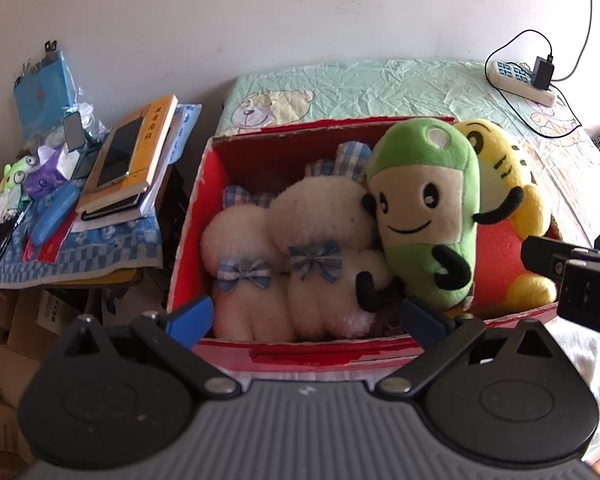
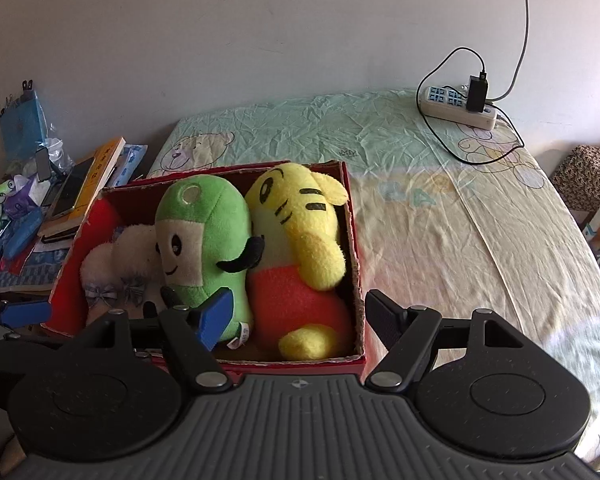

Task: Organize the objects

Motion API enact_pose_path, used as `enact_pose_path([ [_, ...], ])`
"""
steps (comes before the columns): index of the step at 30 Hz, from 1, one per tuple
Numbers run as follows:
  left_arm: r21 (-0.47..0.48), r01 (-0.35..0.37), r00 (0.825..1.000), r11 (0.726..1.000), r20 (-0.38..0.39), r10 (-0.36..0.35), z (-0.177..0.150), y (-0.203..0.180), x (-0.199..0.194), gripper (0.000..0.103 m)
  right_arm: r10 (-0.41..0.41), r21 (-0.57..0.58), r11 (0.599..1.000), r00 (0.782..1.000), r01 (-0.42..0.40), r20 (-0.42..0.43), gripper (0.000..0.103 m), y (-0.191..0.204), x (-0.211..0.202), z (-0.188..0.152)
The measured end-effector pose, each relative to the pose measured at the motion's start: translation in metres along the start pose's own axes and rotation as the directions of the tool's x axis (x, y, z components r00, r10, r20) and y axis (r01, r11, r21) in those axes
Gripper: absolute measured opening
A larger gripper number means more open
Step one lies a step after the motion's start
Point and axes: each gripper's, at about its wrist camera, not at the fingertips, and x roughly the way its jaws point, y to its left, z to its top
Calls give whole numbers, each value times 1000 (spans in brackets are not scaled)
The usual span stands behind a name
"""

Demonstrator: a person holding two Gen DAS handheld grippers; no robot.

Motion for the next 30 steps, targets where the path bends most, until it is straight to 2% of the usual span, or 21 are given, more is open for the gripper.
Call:
enact_pose_path([
  [18, -12, -19, 1000, 1000, -16, 18, -4, 9, 5, 100, -2, 20, 1000, 1000, 2, -22, 76, 5, 8, -7],
  [30, 71, 34, 999, 997, -1, -34, -2, -2, 8, 101, -34, 51, 998, 999, 35, -19, 77, -4, 10, -10],
])
